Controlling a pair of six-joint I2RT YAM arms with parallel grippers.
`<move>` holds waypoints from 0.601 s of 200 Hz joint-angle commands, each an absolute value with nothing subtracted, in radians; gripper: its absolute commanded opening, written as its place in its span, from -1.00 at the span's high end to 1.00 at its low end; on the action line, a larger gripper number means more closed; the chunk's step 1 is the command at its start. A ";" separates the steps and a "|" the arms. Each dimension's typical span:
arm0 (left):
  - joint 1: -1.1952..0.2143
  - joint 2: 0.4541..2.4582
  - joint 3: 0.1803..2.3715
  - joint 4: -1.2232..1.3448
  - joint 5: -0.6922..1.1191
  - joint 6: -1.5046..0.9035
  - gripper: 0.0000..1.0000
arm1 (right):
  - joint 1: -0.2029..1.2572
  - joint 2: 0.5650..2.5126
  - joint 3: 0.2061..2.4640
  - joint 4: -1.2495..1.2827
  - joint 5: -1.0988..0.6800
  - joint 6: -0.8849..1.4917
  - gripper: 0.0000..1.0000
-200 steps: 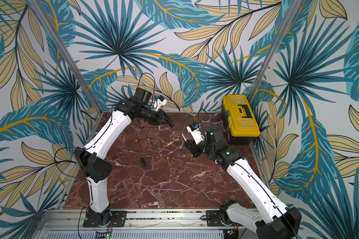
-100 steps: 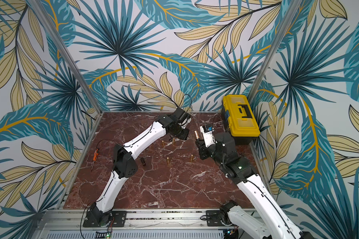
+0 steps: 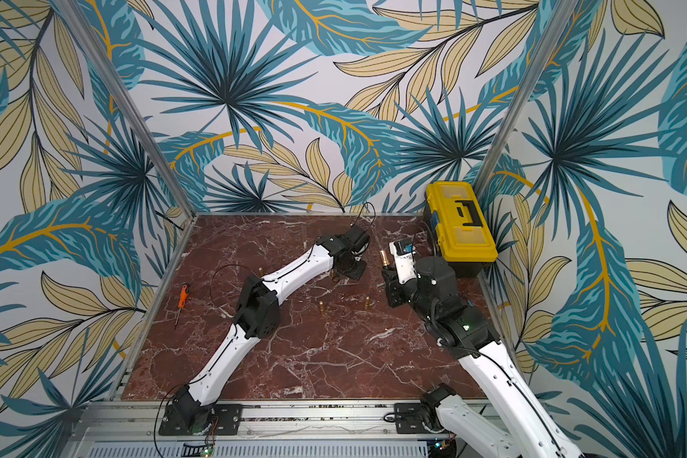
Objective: Open the lipstick cap
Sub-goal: Place the cover at the center of the board.
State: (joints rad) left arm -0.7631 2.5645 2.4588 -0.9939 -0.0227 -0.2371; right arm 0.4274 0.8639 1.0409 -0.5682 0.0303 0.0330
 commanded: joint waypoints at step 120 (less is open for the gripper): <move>-0.785 2.578 2.358 -0.846 -0.086 -0.207 0.65 | 0.433 0.887 1.028 -0.562 0.038 0.007 0.74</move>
State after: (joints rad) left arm -0.7784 2.5683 2.3787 -0.8879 -0.0677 -0.2153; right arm 0.4274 0.8768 1.0405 -0.5674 0.0376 0.0200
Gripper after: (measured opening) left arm 0.221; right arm 0.224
